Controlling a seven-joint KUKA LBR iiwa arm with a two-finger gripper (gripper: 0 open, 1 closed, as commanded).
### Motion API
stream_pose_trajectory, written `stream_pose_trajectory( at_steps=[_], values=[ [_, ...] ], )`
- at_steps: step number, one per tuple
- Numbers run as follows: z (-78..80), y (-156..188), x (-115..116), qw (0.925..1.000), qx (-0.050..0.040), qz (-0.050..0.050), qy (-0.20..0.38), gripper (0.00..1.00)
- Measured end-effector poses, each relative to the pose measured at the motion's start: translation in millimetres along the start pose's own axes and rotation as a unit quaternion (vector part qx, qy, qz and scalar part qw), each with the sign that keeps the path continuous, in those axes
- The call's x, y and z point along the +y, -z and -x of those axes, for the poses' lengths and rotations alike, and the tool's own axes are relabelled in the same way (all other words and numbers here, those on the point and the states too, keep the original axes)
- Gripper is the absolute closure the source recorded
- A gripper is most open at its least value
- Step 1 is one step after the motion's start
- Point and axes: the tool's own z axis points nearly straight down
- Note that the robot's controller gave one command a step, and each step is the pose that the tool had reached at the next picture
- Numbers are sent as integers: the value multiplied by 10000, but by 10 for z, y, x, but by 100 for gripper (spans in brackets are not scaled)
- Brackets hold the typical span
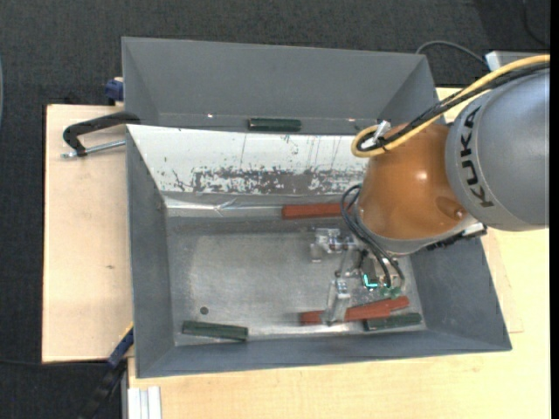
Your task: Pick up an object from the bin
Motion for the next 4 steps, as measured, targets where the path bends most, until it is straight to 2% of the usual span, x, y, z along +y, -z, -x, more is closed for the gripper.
stream_pose_trajectory(
  at_steps=[1, 2, 3, 4],
  values=[
    [17, 25, -1, 10000, -30, 1, -3, 0],
    [54, -289, -215, 9982, -71, 14, -593, 0],
    [46, -671, -231, 9902, -19, -7, 1397, 100],
    [53, -673, -228, 9903, -41, -4, 1392, 0]
  ],
)
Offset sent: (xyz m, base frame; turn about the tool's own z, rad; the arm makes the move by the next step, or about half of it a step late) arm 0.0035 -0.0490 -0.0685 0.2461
